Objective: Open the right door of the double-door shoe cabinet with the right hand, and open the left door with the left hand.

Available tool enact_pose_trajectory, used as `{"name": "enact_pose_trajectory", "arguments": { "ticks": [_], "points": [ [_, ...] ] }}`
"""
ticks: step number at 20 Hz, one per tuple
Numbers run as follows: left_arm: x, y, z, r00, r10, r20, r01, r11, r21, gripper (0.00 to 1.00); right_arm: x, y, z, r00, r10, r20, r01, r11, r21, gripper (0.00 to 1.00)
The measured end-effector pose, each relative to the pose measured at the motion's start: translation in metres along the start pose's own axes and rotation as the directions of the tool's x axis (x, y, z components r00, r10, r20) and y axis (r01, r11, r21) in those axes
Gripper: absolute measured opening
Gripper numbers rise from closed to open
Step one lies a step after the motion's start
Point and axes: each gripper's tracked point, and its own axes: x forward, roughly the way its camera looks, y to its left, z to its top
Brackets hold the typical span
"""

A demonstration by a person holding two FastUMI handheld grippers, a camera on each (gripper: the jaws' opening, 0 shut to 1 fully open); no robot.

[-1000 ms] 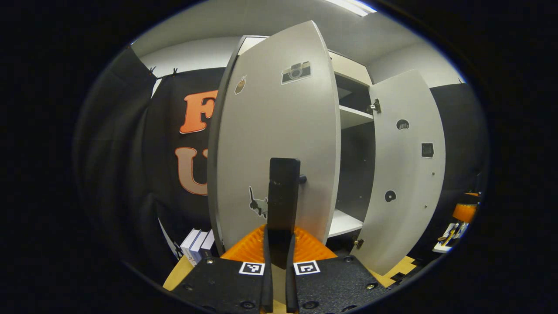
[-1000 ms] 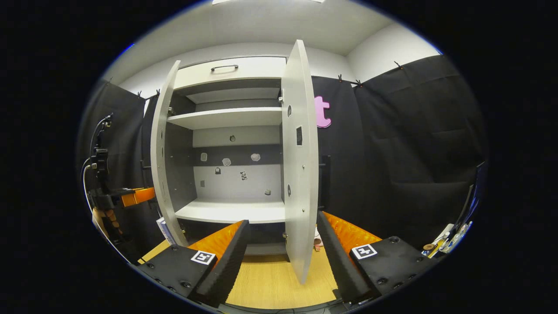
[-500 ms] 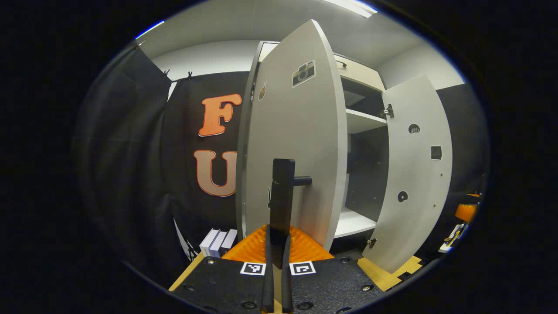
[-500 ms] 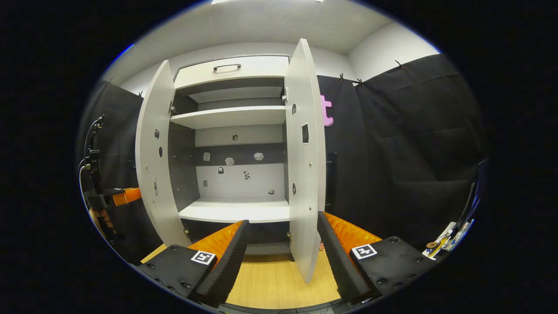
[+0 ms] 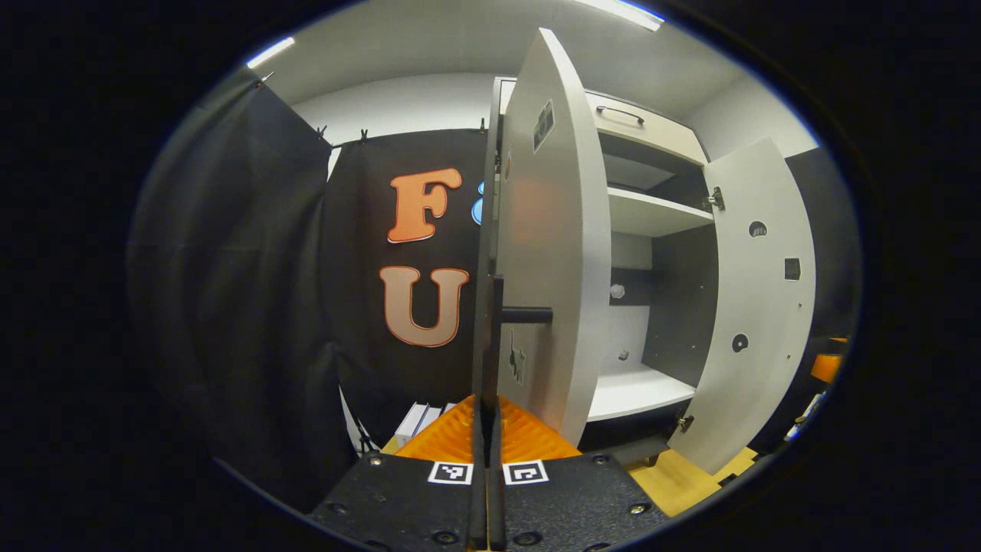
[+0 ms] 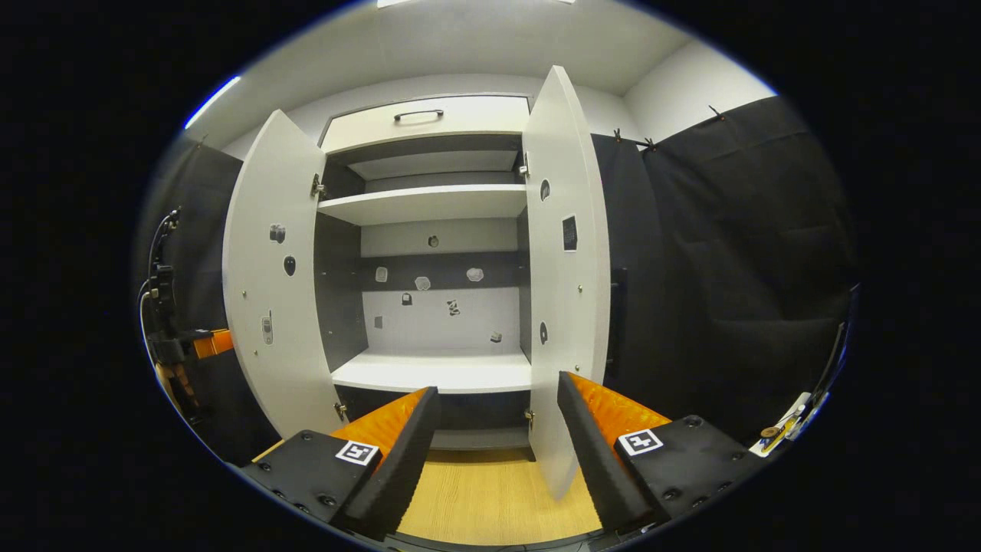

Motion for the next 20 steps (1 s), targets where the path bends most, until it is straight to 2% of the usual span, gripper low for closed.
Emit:
{"name": "enact_pose_trajectory", "arguments": {
  "ticks": [8,20],
  "points": [
    [-0.008,0.013,-0.002,1.0,0.006,-0.001,-0.006,1.0,-0.021,0.0,-0.002,0.016,-0.001,0.998,0.06,0.0,-0.06,0.998,-0.021,0.98],
    [-0.044,-0.002,0.001,1.0,-0.001,-0.018,0.0,0.996,-0.089,0.0,-0.008,0.004,-0.001,0.999,0.034,0.004,-0.034,0.999,-0.025,0.98]
  ]
}}
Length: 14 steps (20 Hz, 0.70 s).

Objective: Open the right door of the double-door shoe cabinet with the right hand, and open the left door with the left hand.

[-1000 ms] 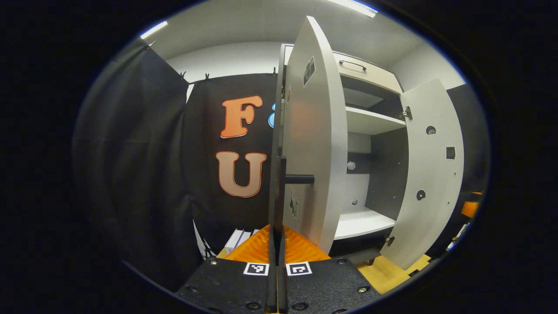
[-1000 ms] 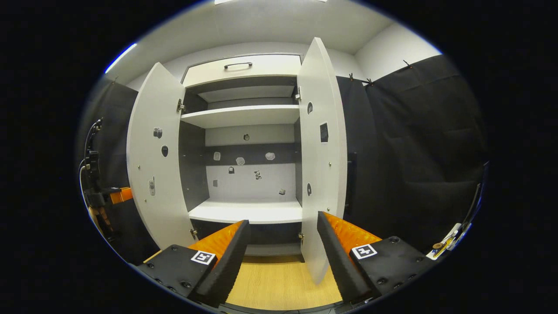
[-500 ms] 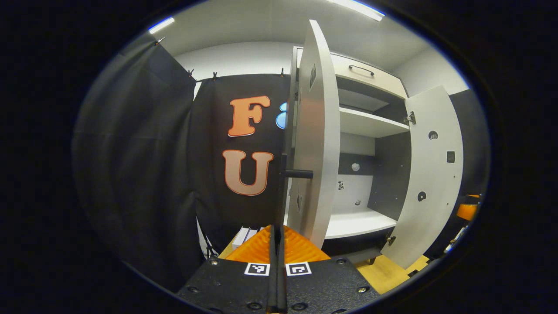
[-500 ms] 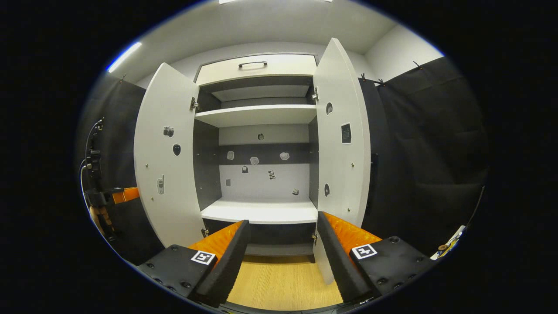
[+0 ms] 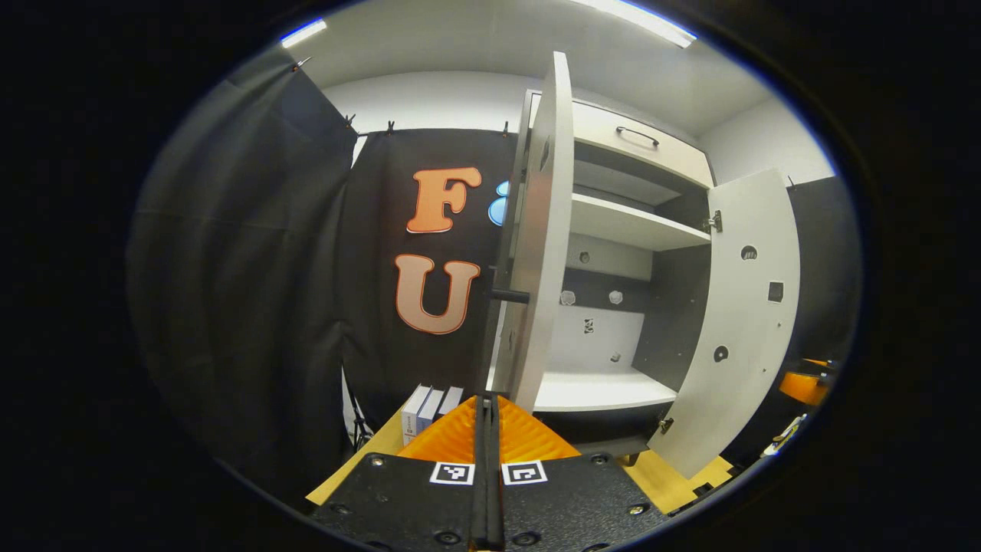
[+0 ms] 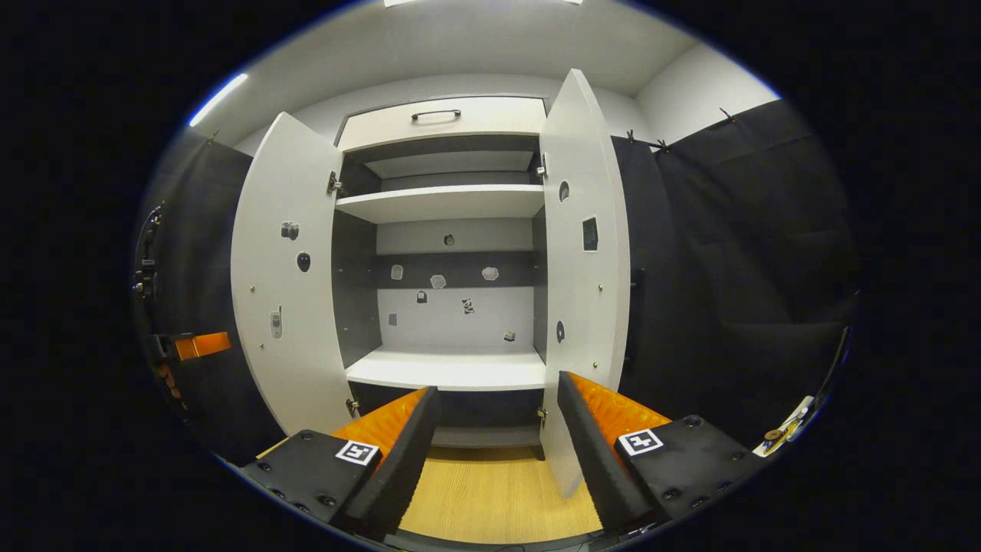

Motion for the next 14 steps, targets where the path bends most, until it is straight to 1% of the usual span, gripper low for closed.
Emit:
{"name": "enact_pose_trajectory", "arguments": {
  "ticks": [3,7,9,10,11,14],
  "points": [
    [-0.018,-0.021,0.003,0.999,-0.039,0.01,0.038,0.999,0.005,0.0,-0.002,-0.003,0.002,1.0,-0.009,0.007,0.009,1.0,-0.001,0.98],
    [-0.035,-0.045,0.014,0.998,-0.057,0.028,0.056,0.998,0.033,0.0,-0.004,-0.009,0.005,1.0,-0.025,0.019,0.025,1.0,-0.011,0.98],
    [-0.041,-0.061,0.018,0.996,-0.08,0.039,0.078,0.996,0.053,0.08,-0.004,-0.012,0.006,0.999,-0.033,0.023,0.033,0.999,-0.011,0.98],
    [-0.045,-0.067,0.02,0.996,-0.084,0.042,0.081,0.995,0.057,0.18,-0.004,-0.012,0.007,0.999,-0.036,0.025,0.036,0.999,-0.009,0.98],
    [-0.046,-0.071,0.02,0.995,-0.087,0.042,0.085,0.995,0.057,0.15,-0.003,-0.013,0.007,0.999,-0.039,0.027,0.039,0.999,-0.006,0.98],
    [-0.049,-0.082,0.023,0.995,-0.091,0.045,0.089,0.995,0.049,0.21,-0.004,-0.015,0.009,0.998,-0.045,0.032,0.045,0.999,-0.006,0.98]
  ]
}}
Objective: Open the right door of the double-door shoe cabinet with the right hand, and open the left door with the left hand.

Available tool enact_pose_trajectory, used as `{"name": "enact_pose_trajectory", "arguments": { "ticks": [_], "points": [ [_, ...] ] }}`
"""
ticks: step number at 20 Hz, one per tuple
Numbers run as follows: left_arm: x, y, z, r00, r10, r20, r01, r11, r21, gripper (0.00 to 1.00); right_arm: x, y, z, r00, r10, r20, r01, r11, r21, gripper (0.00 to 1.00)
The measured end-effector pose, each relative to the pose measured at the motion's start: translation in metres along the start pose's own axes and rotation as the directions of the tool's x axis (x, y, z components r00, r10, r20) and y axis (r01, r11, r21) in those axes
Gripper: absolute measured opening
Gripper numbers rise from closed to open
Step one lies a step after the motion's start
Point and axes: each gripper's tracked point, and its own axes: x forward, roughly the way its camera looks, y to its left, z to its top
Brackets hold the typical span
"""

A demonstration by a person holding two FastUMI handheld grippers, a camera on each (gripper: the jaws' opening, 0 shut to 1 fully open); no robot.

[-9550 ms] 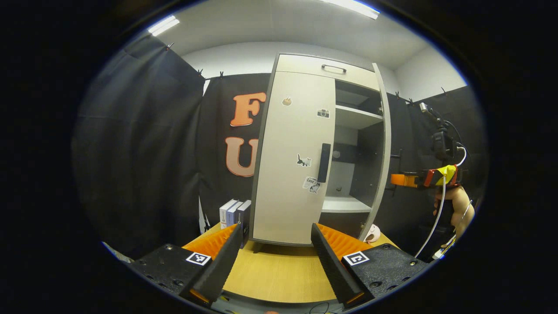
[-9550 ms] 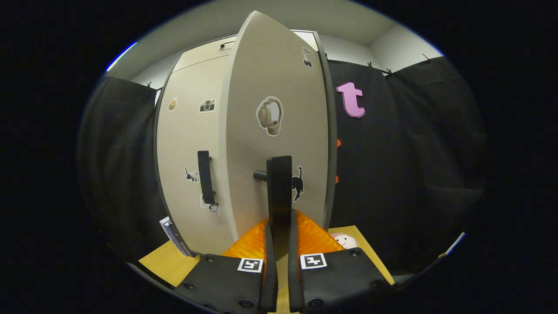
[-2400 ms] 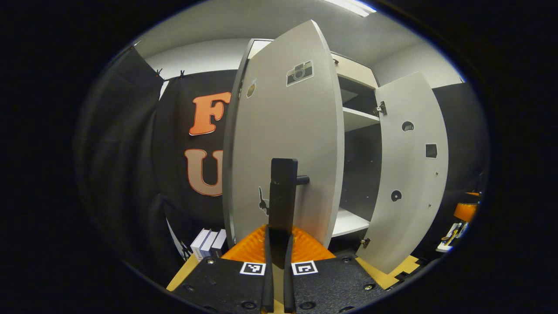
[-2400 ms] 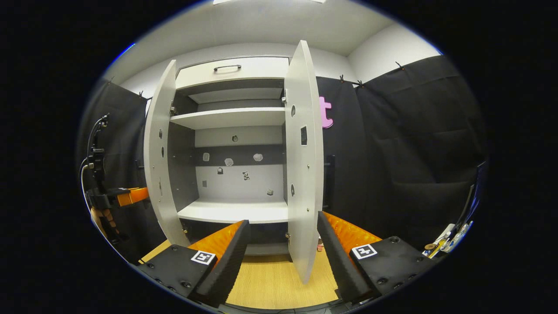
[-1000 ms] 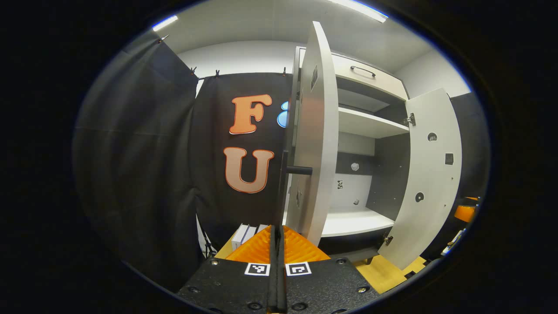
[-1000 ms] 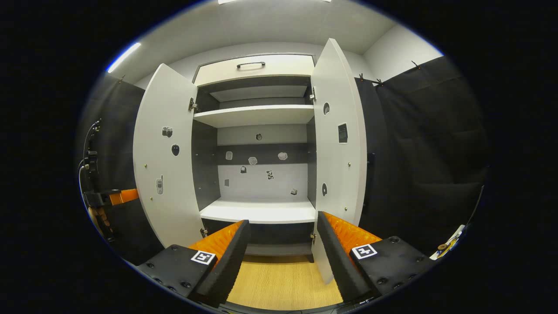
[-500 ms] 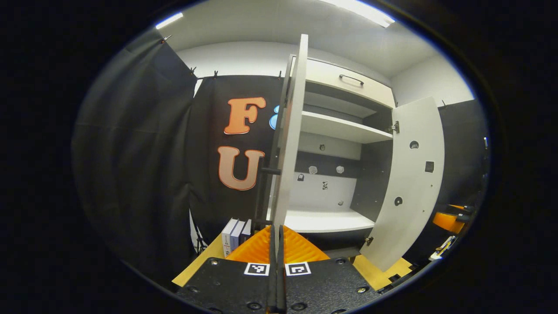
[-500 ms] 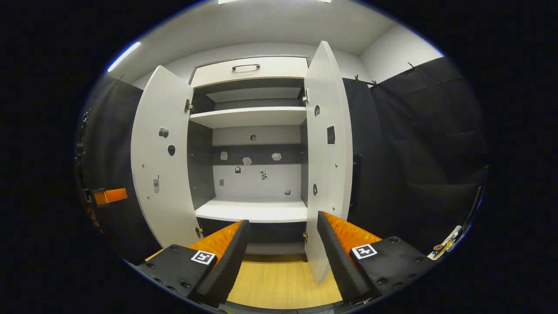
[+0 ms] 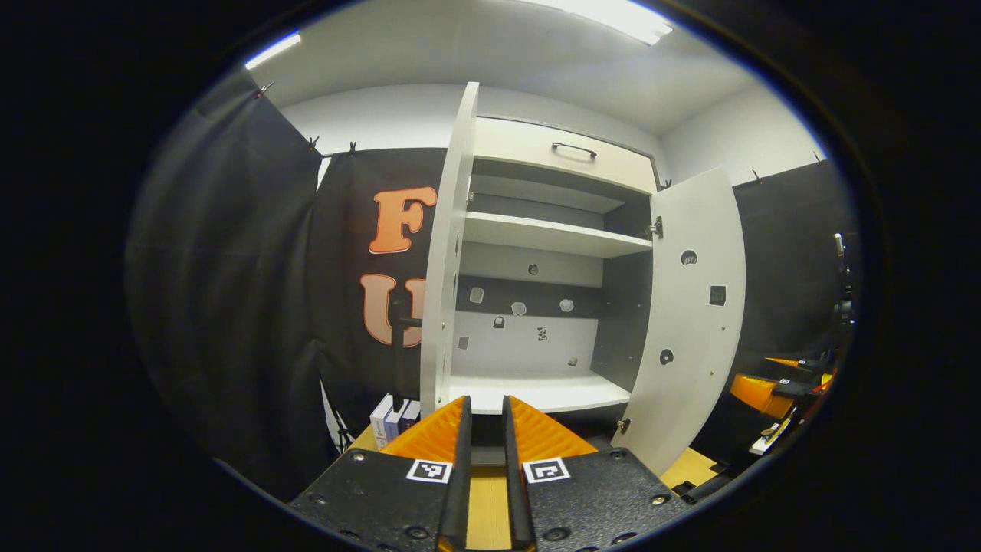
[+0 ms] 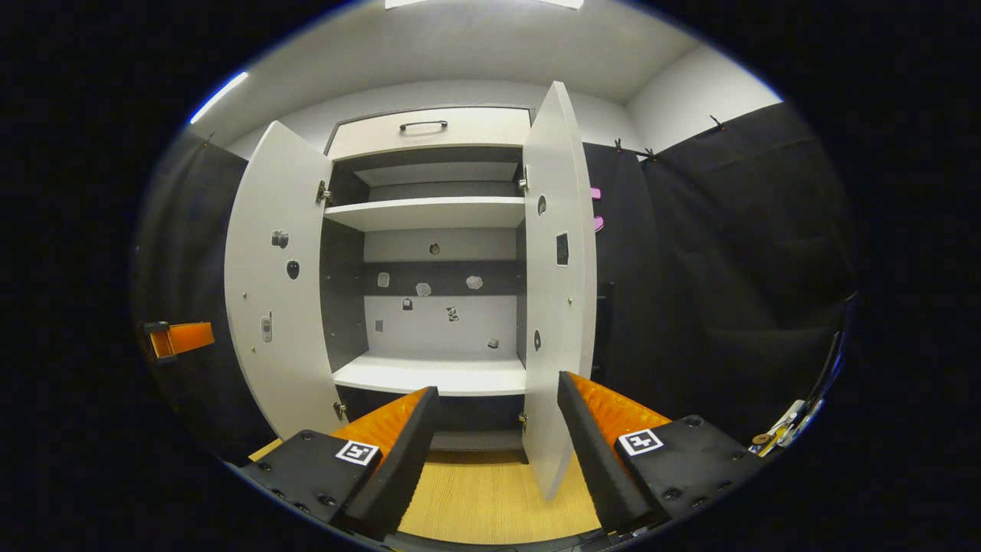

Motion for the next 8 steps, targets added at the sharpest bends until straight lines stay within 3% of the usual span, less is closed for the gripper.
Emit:
{"name": "enact_pose_trajectory", "arguments": {
  "ticks": [2,3,4,5,7,8],
  "points": [
    [-0.001,-0.001,0.003,1.0,0.01,0.01,-0.01,1.0,-0.002,0.31,0.001,-0.003,0.001,1.0,-0.007,0.003,0.007,1.0,-0.004,0.98],
    [0.0,-0.001,0.003,1.0,0.02,0.013,-0.02,1.0,-0.001,0.31,0.001,-0.004,0.001,1.0,-0.01,0.003,0.01,1.0,-0.005,0.98],
    [-0.002,-0.003,0.004,1.0,0.025,0.016,-0.025,1.0,0.0,0.42,0.001,-0.005,0.002,1.0,-0.013,0.004,0.013,1.0,-0.005,0.98],
    [-0.002,-0.004,0.005,0.999,0.03,0.019,-0.03,1.0,0.001,0.36,0.002,-0.006,0.002,1.0,-0.016,0.006,0.016,1.0,-0.006,0.98],
    [-0.003,-0.01,0.005,0.999,0.028,0.021,-0.028,1.0,-0.001,0.57,0.003,-0.009,0.003,1.0,-0.024,0.01,0.024,1.0,-0.005,0.98],
    [-0.003,-0.012,0.007,0.999,0.03,0.022,-0.03,1.0,0.004,0.63,0.004,-0.01,0.004,1.0,-0.027,0.012,0.027,1.0,-0.004,0.98]
  ]
}}
